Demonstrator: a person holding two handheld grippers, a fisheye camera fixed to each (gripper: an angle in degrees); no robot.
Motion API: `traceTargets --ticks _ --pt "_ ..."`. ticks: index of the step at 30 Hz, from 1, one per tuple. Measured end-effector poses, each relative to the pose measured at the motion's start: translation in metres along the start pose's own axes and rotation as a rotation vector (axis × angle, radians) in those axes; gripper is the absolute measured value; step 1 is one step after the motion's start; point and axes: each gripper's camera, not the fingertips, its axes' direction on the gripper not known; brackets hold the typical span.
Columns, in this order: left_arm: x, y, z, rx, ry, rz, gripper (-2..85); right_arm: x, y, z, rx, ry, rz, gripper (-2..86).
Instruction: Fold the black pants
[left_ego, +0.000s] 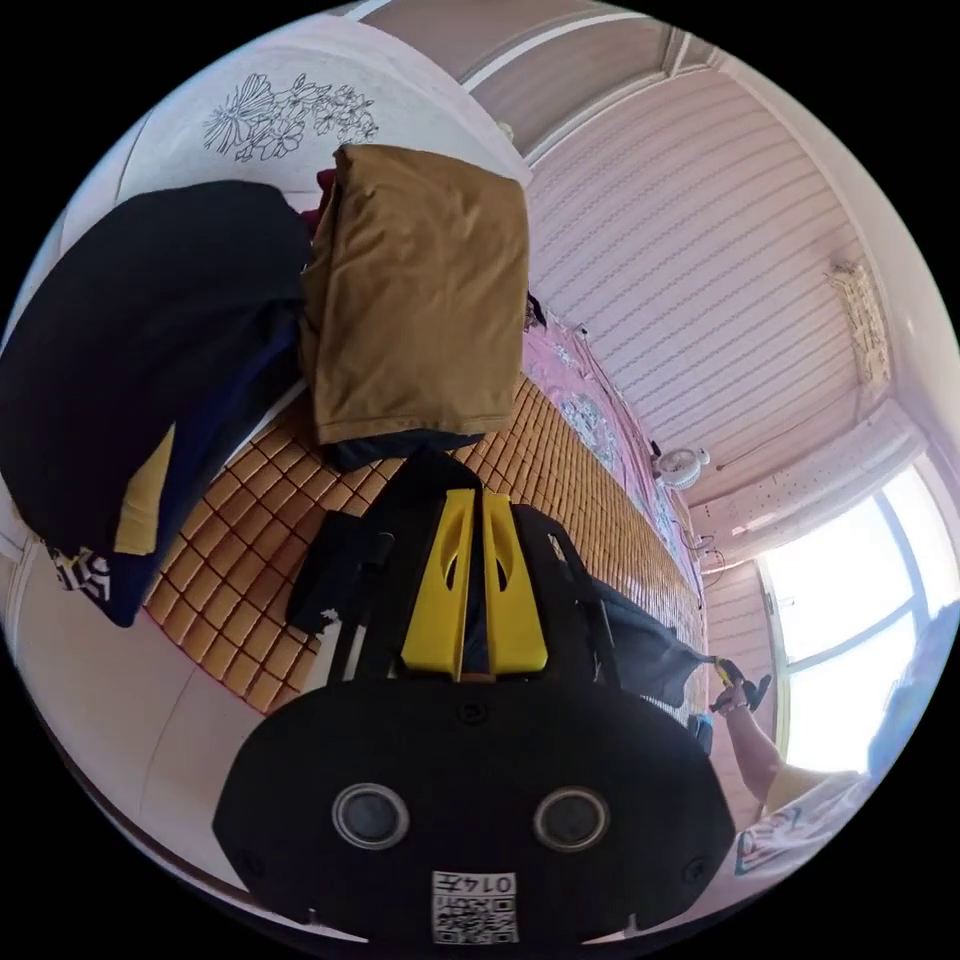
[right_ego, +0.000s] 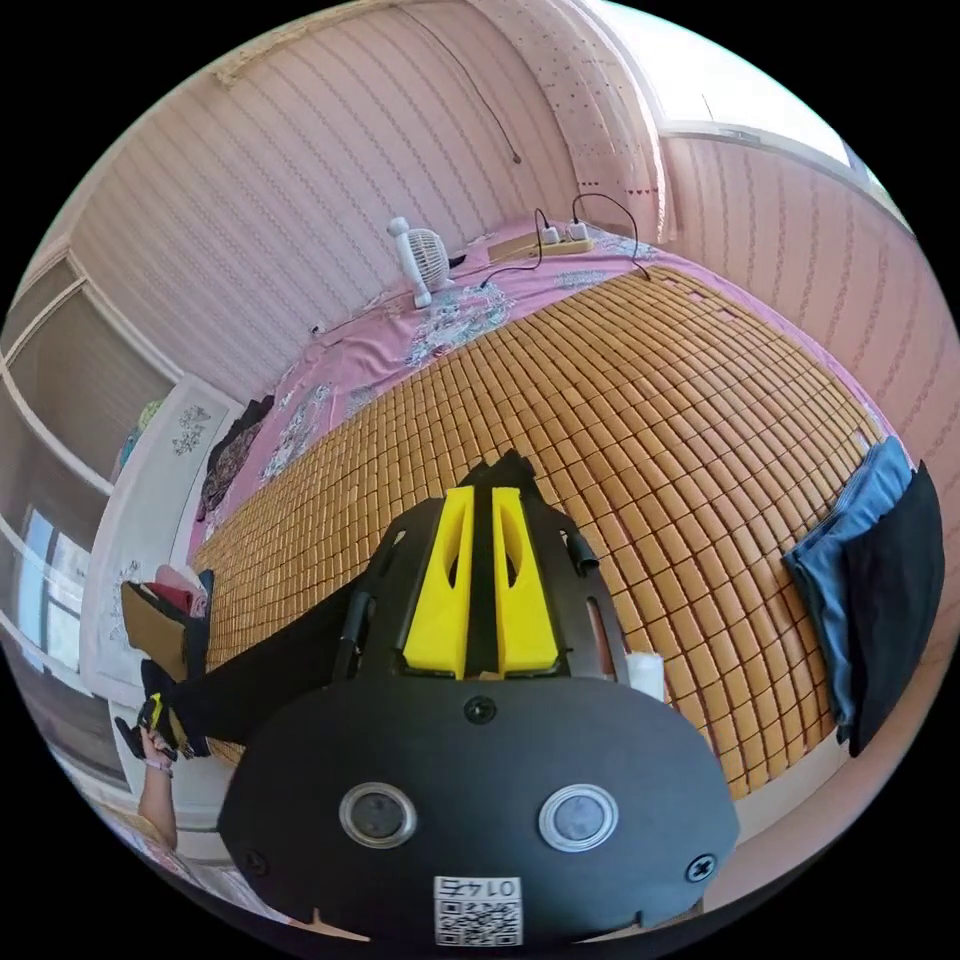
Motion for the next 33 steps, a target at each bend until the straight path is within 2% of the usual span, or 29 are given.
traceTargets --ticks 3,5,7,10,12,14,16,22,25,27,28,30,33 --pt "0.006 0.000 0.034 -0.071 -0.134 -0.034 4.1 -0.009 0.008 0.033 -0.041 0.065 -0.026 10.1" --pt "0.023 0.007 0.036 -0.054 -0.232 0.040 4.5 -0.010 0.019 0.043 -0.076 0.171 -0.081 11.1" --pt "0.040 0.014 0.036 -0.044 -0.275 0.100 4.0 -0.009 0.036 0.049 -0.083 0.317 -0.162 11.0" --pt "0.069 0.028 0.056 -0.134 -0.288 0.221 2.5 -0.003 0.051 0.068 -0.178 0.419 -0.202 9.9" --pt "0.084 0.038 0.081 -0.234 -0.363 0.278 1.0 -0.006 0.057 0.071 -0.156 0.403 -0.224 9.3" --pt "0.097 0.051 0.118 -0.410 -0.536 0.327 -0.5 -0.011 0.058 0.074 -0.181 0.389 -0.233 7.5" --pt "0.113 0.056 0.124 -0.395 -0.598 0.414 -0.8 -0.016 0.061 0.073 -0.219 0.403 -0.273 6.1" --pt "0.138 0.064 0.142 -0.523 -0.783 0.588 -0.9 -0.015 0.113 0.042 -0.380 0.428 -0.404 3.5" --pt "0.136 0.060 0.139 -0.529 -0.799 0.496 -1.0 -0.008 0.161 0.014 -0.443 0.402 -0.452 3.1" --pt "0.143 0.058 0.127 -0.424 -0.802 0.392 -1.0 -0.001 0.183 -0.005 -0.436 0.380 -0.459 3.3" --pt "0.156 0.060 0.114 -0.334 -0.726 0.357 -1.0 0.004 0.193 -0.017 -0.413 0.377 -0.456 3.6" --pt "0.186 0.069 0.099 -0.237 -0.575 0.383 -0.9 0.012 0.200 -0.034 -0.347 0.349 -0.420 4.3" --pt "0.250 0.095 0.098 -0.189 -0.405 0.568 -0.8 0.026 0.190 -0.051 -0.196 0.222 -0.311 5.2"
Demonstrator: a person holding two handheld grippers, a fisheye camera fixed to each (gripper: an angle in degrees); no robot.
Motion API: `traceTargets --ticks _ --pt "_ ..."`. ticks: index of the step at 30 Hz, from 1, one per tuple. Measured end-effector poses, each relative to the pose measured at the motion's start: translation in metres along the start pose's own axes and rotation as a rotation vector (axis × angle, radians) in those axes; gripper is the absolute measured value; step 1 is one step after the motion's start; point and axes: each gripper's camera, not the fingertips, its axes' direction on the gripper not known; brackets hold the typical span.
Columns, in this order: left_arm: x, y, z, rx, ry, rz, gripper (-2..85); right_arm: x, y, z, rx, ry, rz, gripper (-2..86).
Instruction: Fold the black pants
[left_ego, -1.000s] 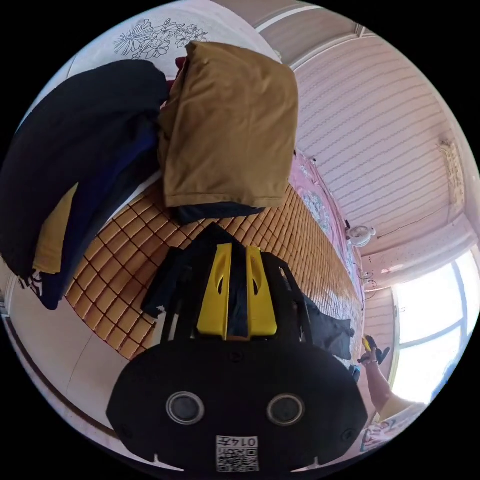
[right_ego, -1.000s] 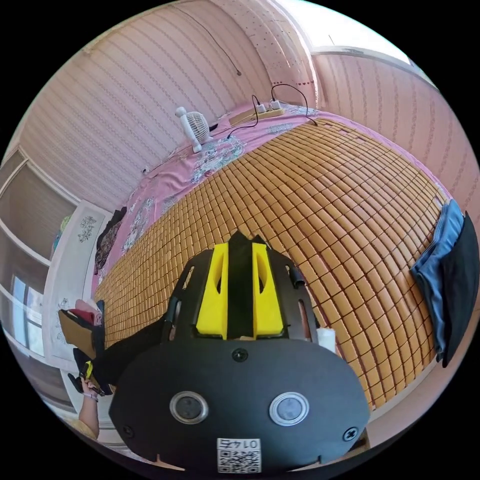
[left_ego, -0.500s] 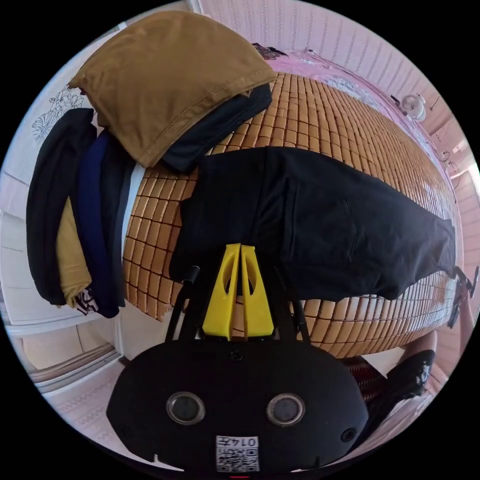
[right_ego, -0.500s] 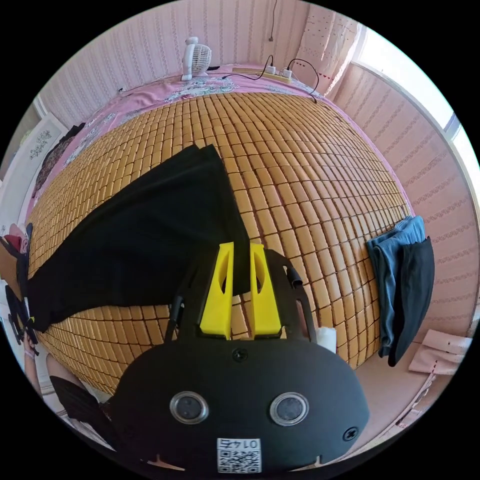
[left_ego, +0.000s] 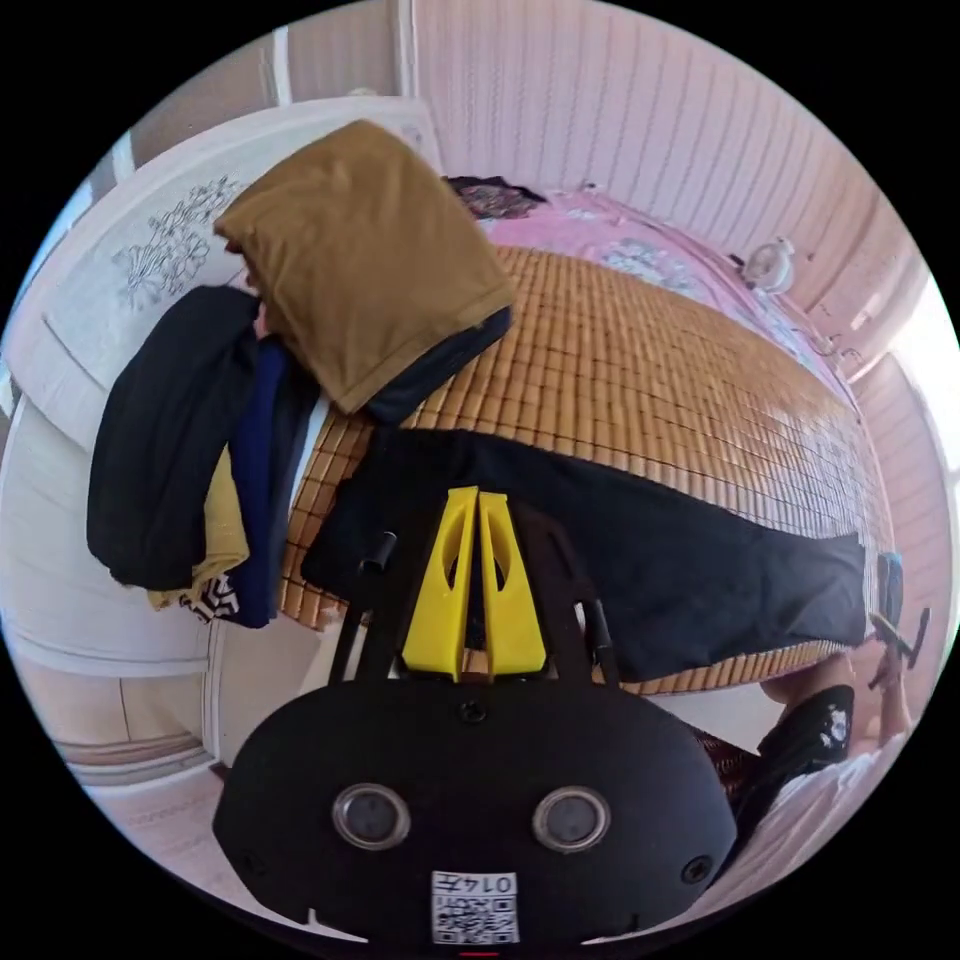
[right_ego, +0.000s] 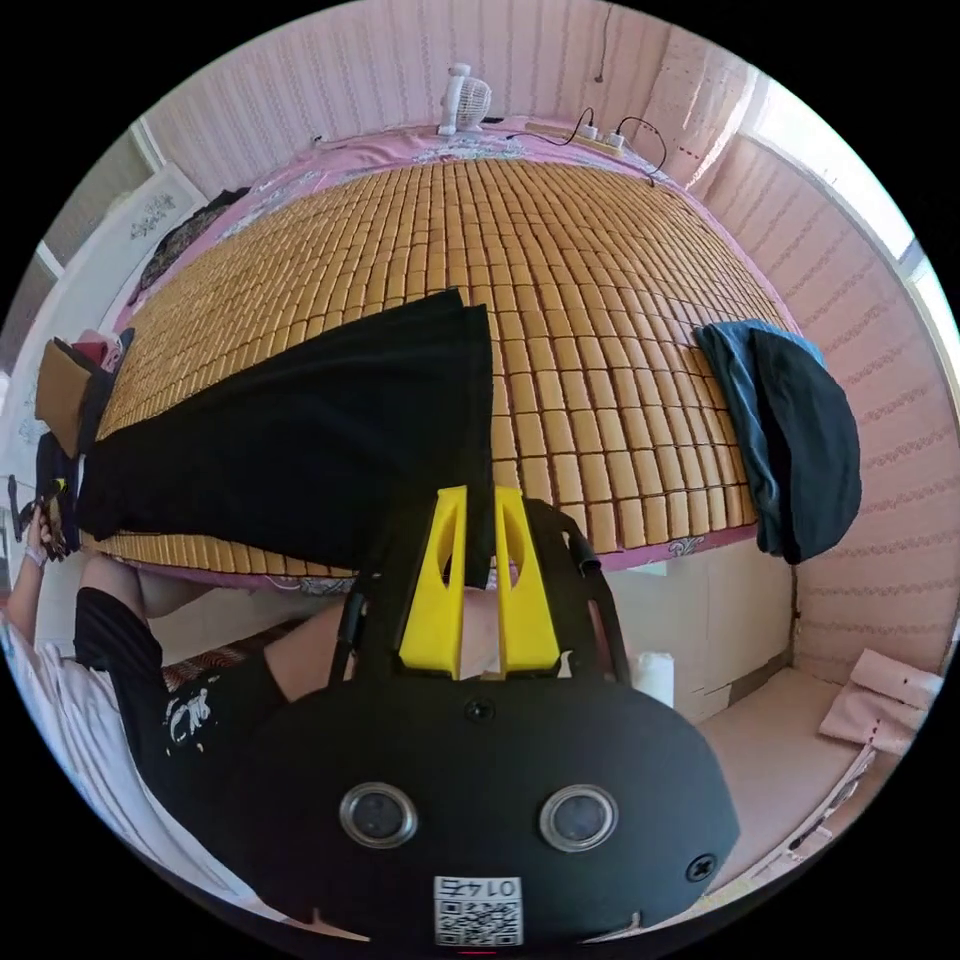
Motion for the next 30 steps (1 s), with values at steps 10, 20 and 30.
traceTargets --ticks 10,20,30 --pt "0.305 -0.027 0.031 -0.007 0.452 0.778 5.9 0.033 -0.070 0.041 0.126 -0.142 0.110 8.9" --pt "0.416 -0.016 0.075 -0.135 0.487 0.927 9.4 0.047 -0.045 -0.008 0.266 -0.270 0.048 0.5" --pt "0.428 0.023 0.083 -0.247 0.516 0.875 8.9 0.047 -0.058 0.018 0.117 -0.212 0.059 3.8"
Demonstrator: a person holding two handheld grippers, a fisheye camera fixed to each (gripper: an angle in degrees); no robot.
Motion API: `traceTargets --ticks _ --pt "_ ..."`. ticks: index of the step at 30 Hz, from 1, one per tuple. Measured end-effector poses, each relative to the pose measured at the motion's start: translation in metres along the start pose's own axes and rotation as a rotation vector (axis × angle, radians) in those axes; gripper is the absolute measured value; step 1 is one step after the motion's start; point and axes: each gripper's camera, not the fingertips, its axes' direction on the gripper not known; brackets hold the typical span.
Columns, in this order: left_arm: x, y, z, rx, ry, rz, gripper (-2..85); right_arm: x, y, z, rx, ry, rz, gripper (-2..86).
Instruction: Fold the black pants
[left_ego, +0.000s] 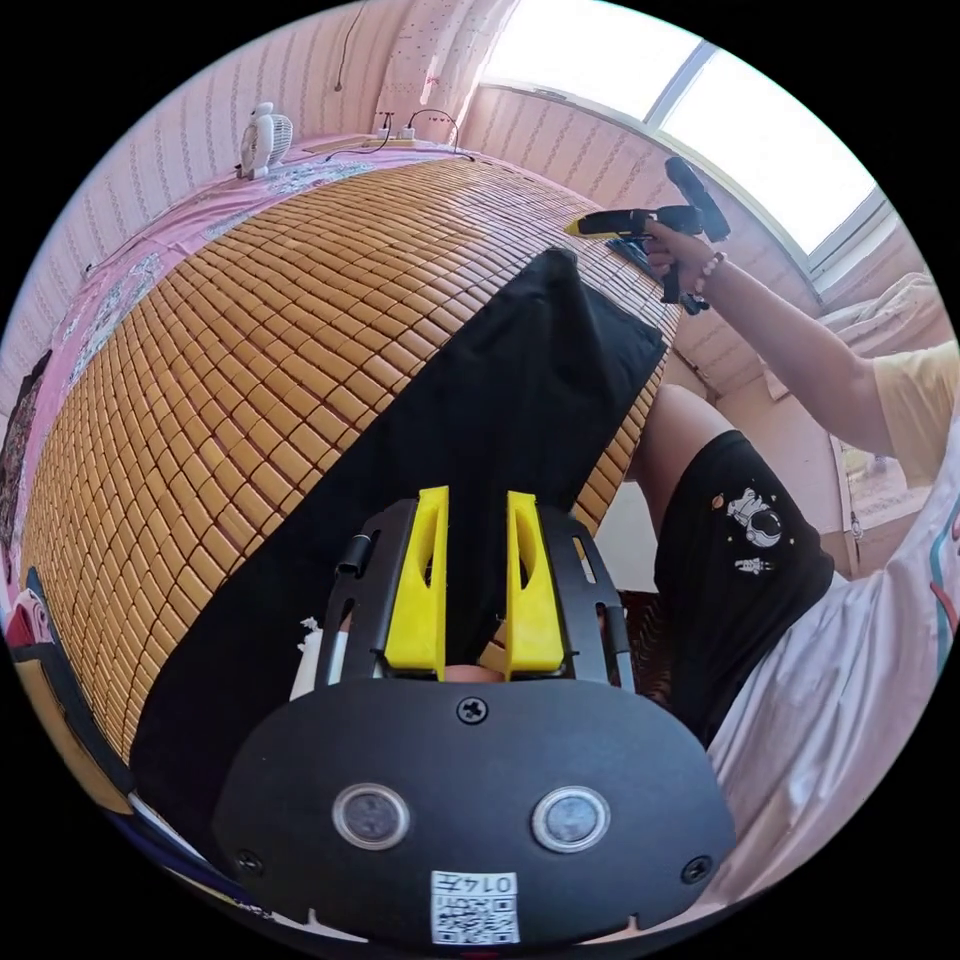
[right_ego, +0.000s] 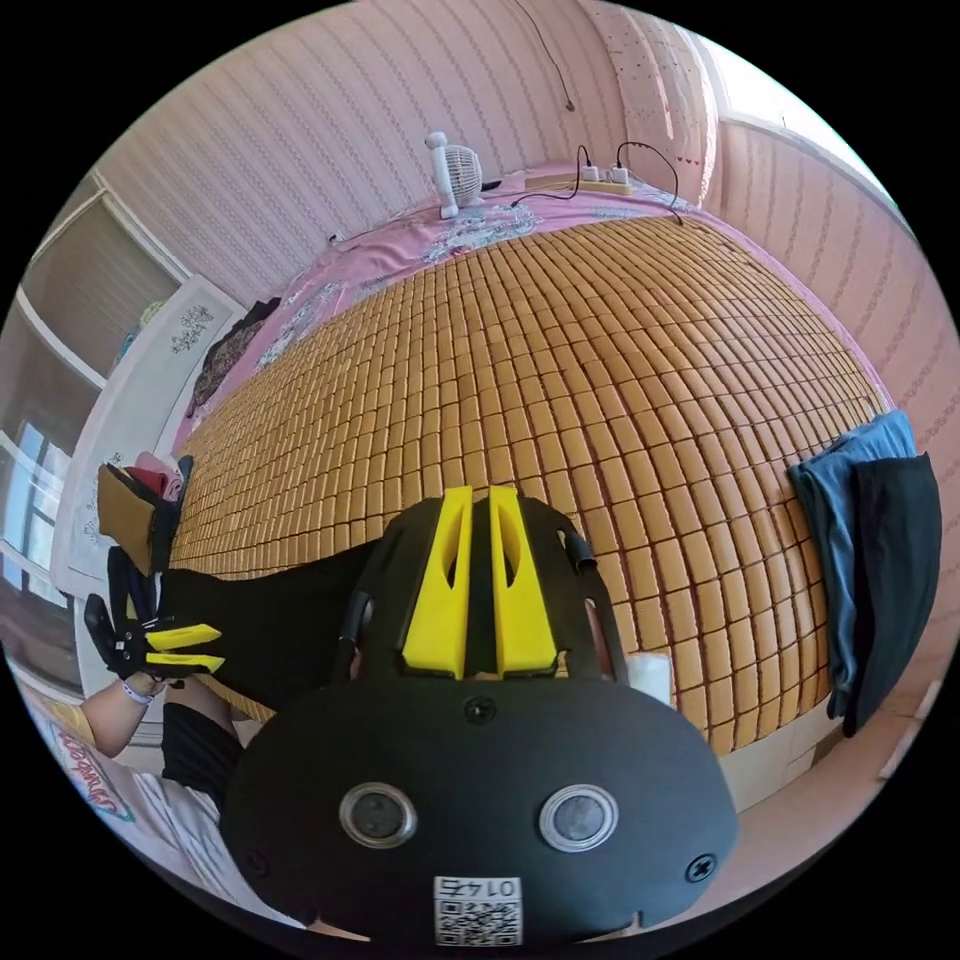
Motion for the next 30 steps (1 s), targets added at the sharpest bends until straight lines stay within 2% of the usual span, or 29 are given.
traceTargets --ticks 2,10,17,19,22,25,30 --pt "0.008 0.006 0.006 -0.012 0.005 0.002 8.9 0.007 0.029 -0.013 0.018 0.018 0.027 5.1" --pt "0.021 0.009 0.042 -0.116 -0.042 0.033 8.7 0.026 0.134 -0.001 -0.145 0.130 0.188 5.5" --pt "0.024 0.010 0.049 -0.117 -0.052 0.009 8.2 0.011 0.152 -0.016 -0.022 0.130 0.203 1.1" --pt "0.026 0.012 0.050 -0.117 -0.057 0.016 8.2 0.013 0.161 -0.015 0.027 0.138 0.213 1.5" --pt "0.025 0.016 0.051 -0.120 -0.056 0.019 8.3 0.030 0.167 0.002 -0.009 0.083 0.310 3.6" --pt "0.023 0.022 0.050 -0.124 -0.053 0.013 8.2 0.029 0.176 0.004 0.074 0.075 0.329 5.3" --pt "0.018 0.036 0.048 -0.121 -0.060 0.004 8.2 0.028 0.169 0.055 -0.090 0.108 0.306 9.6"
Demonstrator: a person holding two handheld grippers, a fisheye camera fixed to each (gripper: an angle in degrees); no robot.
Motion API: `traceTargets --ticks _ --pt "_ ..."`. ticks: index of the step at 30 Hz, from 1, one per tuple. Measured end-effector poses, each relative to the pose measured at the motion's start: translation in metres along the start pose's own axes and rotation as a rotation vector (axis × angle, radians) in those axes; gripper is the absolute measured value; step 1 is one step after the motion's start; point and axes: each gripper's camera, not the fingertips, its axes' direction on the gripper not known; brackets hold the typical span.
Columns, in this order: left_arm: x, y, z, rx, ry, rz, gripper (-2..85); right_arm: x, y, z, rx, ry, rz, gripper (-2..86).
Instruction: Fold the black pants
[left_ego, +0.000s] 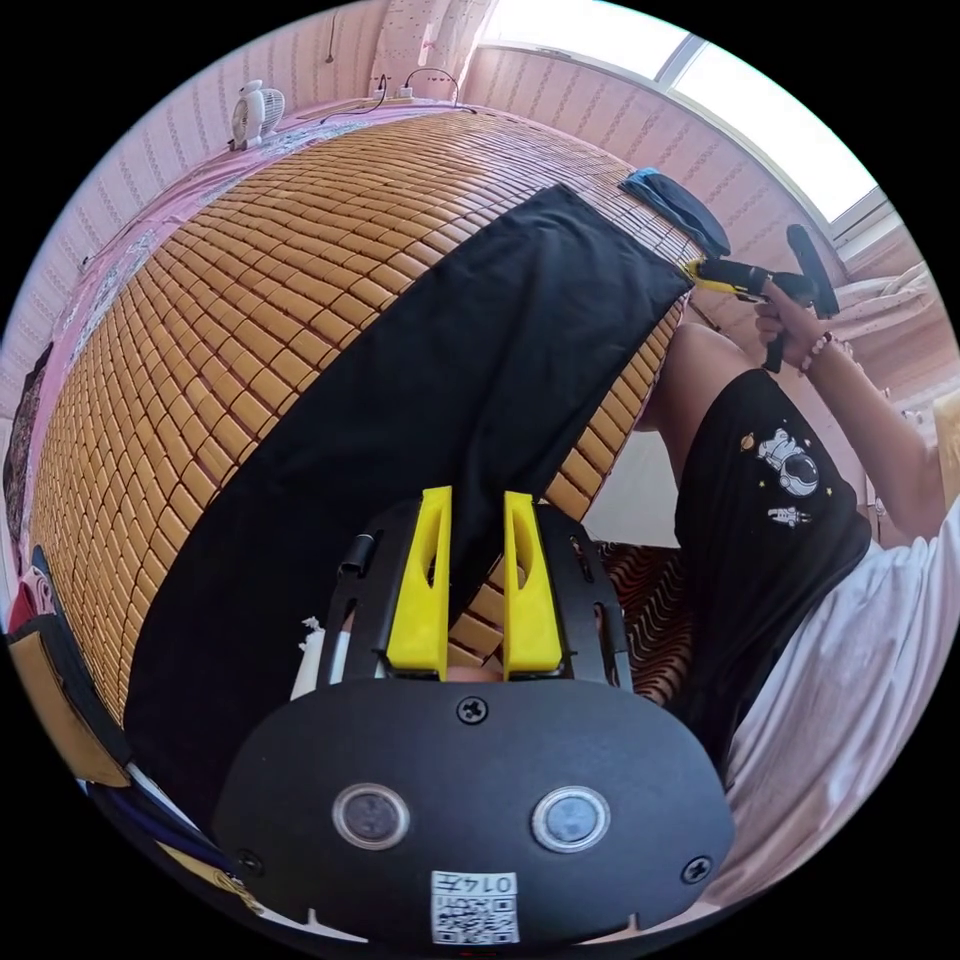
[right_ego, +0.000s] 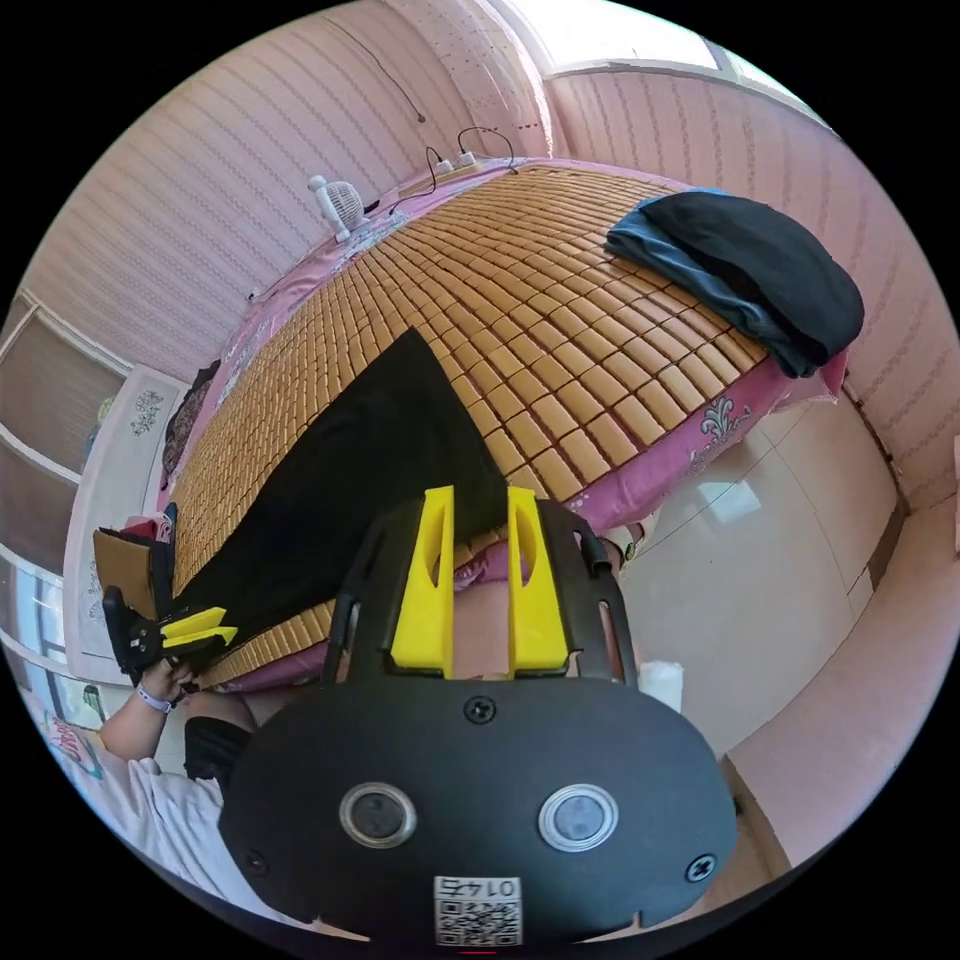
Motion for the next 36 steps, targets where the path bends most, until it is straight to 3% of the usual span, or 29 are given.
traceTargets --ticks 9,15,19,24,26,30,33,36 --pt "-0.029 0.058 -0.005 0.004 -0.008 -0.089 7.7 -0.052 -0.001 0.051 -0.116 0.227 -0.237 3.1" --pt "-0.041 0.079 -0.006 0.025 0.046 -0.097 7.5 -0.066 -0.016 0.043 0.047 0.169 -0.263 1.6" --pt "-0.040 0.086 -0.009 0.097 0.308 -0.020 6.5 -0.054 -0.033 0.044 0.140 0.267 -0.167 2.5" --pt "-0.060 0.134 -0.038 0.283 0.435 -0.034 6.1 -0.033 -0.033 0.058 0.105 0.328 0.001 4.3" --pt "-0.086 0.179 -0.058 0.356 0.434 -0.093 5.9 -0.057 -0.028 0.064 0.138 0.319 -0.075 4.8" --pt "-0.129 0.269 -0.096 0.470 0.354 -0.241 5.8 -0.176 -0.022 0.117 0.192 0.183 -0.501 6.4" --pt "-0.158 0.350 -0.128 0.526 0.169 -0.391 6.1 -0.293 -0.014 0.184 0.135 -0.091 -0.822 8.1" --pt "-0.179 0.420 -0.150 0.498 0.000 -0.500 8.0 -0.422 0.014 0.259 -0.057 -0.430 -1.098 9.3"
